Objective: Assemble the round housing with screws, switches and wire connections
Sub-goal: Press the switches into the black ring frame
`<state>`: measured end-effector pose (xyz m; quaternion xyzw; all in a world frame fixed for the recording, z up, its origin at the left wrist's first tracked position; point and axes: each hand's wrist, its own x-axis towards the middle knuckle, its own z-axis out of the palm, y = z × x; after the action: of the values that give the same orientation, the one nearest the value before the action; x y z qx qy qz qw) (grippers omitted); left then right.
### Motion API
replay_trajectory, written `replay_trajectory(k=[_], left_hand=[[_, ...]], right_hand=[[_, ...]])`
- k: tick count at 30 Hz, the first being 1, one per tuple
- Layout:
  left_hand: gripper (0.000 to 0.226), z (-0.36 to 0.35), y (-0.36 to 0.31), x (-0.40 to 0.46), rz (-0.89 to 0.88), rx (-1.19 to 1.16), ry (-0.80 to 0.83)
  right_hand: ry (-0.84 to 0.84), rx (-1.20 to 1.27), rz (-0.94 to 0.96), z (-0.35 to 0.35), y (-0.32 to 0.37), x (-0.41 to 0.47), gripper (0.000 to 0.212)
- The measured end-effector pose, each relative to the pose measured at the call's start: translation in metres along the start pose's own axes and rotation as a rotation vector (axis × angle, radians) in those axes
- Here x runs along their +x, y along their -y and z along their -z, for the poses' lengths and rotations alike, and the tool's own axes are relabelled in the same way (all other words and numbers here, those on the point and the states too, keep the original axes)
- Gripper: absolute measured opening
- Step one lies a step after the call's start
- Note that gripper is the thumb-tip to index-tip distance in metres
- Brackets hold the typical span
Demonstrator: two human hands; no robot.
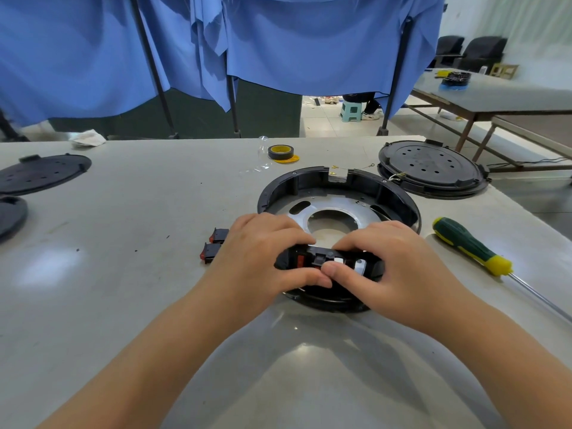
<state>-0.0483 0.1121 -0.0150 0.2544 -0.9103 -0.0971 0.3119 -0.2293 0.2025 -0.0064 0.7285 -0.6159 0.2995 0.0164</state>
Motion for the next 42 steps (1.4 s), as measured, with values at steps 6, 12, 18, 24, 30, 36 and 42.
replay_trajectory(k=[6, 12, 18, 24, 30, 36, 42], left_hand=[[0.051, -0.006, 0.000, 0.002, -0.002, -0.016, -0.070], [0.047, -0.008, 0.000, 0.003, 0.014, -0.042, -0.094], [0.046, -0.005, 0.002, 0.004, 0.001, -0.035, -0.063], [0.028, 0.004, 0.006, 0.001, 0.021, -0.119, 0.019], [0.027, 0.005, 0.005, 0.001, 0.026, -0.100, 0.014], [0.031, 0.006, 0.005, 0.000, 0.039, -0.106, 0.032], [0.032, 0.006, 0.004, 0.001, 0.047, -0.102, 0.030]], right_hand=[[-0.009, 0.017, -0.024, -0.002, -0.001, 0.001, 0.036], [-0.034, 0.027, -0.046, -0.004, -0.001, 0.001, 0.037], [-0.043, 0.029, -0.056, -0.004, 0.000, 0.001, 0.036], [0.024, -0.006, -0.047, 0.002, -0.001, -0.001, 0.020], [0.037, -0.034, -0.077, 0.002, 0.002, 0.000, 0.019], [0.028, -0.032, -0.122, 0.000, 0.005, -0.001, 0.020], [0.012, -0.042, -0.138, -0.001, 0.007, -0.001, 0.019]])
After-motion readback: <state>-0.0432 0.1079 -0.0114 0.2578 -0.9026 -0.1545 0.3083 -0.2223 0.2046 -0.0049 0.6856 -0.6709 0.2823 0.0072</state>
